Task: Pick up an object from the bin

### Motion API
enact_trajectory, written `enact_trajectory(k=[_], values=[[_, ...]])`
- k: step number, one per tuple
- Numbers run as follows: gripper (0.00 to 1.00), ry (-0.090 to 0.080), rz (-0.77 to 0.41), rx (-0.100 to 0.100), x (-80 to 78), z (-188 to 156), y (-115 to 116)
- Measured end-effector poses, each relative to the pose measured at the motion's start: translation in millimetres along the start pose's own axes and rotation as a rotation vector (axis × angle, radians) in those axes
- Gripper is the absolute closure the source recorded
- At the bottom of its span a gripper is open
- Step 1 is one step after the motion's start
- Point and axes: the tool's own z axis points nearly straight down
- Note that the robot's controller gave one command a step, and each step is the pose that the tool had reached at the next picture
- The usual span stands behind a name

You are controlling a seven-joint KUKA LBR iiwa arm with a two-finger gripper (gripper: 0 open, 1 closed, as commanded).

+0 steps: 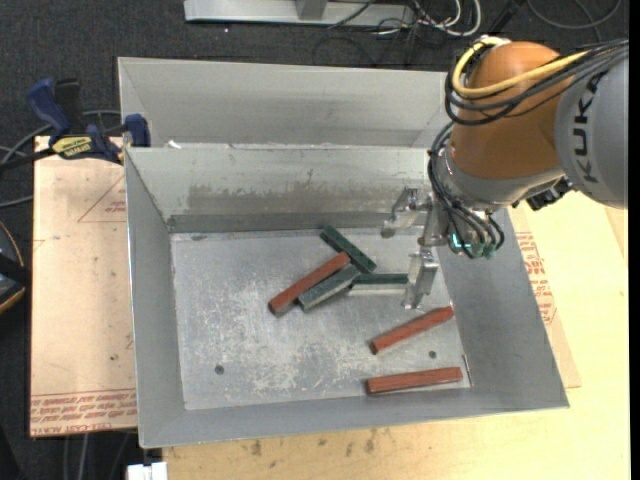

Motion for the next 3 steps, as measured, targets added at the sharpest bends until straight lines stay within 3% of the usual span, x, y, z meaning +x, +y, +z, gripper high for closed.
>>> enact_trajectory(k=[1, 2, 3], values=[[0.0, -0.008, -0.001, 0.0, -1.6, -4, 0], [0.0, -0.011, -0.135, 0.001, -14.0, 36, 14], [0.0, -0.011, -0.423, 0.002, -38.7, 57, 58]])
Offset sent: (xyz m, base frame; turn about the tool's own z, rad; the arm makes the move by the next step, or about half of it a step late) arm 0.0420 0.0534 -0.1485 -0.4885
